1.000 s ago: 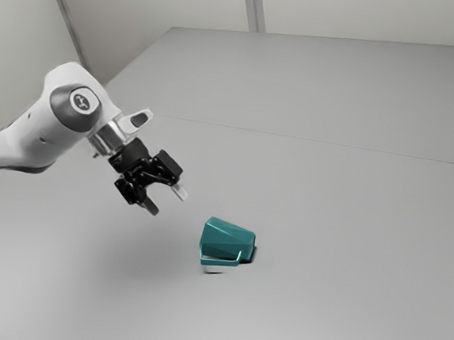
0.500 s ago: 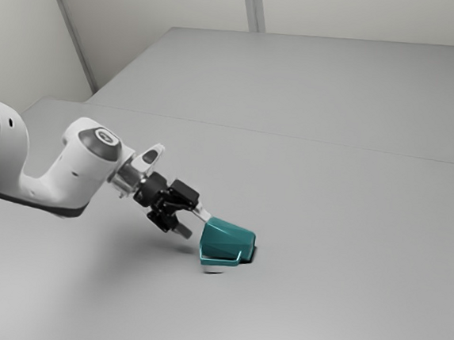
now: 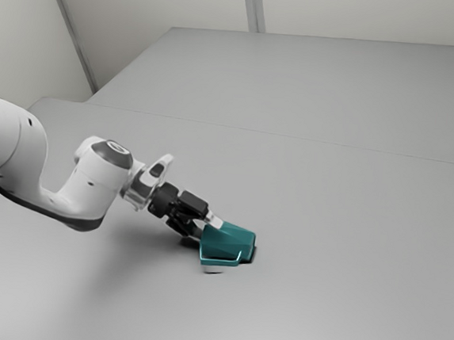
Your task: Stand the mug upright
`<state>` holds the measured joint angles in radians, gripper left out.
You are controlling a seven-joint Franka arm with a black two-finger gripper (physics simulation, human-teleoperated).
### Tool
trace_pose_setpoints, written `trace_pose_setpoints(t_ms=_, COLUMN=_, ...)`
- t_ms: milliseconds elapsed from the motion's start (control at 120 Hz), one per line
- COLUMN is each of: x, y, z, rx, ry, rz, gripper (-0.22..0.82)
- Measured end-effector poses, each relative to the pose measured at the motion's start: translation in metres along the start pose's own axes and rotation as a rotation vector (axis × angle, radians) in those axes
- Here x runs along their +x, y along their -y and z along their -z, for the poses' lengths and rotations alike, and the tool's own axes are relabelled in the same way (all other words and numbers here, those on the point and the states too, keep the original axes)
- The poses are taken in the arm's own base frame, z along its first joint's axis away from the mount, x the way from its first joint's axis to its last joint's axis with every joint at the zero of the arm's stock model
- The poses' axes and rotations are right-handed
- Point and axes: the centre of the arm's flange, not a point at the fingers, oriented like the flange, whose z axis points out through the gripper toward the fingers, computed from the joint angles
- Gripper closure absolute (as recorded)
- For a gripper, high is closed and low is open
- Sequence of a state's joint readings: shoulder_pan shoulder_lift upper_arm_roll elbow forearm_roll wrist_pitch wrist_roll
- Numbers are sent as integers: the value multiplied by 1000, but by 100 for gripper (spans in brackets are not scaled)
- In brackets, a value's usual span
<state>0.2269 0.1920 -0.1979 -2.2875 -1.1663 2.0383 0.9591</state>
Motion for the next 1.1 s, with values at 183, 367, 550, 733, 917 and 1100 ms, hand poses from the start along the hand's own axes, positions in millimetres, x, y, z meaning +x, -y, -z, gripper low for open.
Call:
trace_pose_setpoints(t_ms=183, x=0, y=-1, z=-2, rx=-31, ry=-13, rz=-47, gripper=24)
trace_pose_setpoints(t_ms=367, x=-2, y=-2, z=-3, rx=-45, ry=-14, rz=-88, gripper=46)
trace_pose_setpoints(t_ms=550, x=-1, y=-3, z=-3, rx=-71, ry=-29, rz=-136, gripper=63)
trace_pose_setpoints(t_ms=733, x=-1, y=-5, z=-3, rx=-78, ry=-33, rz=-183, gripper=72)
trace_pose_setpoints(t_ms=917, x=1, y=-12, z=0, rx=-73, ry=-39, rz=-231, gripper=75)
trace_pose_setpoints(t_ms=1100, x=8, y=-39, z=13, rx=-38, ry=-46, rz=-318, gripper=77)
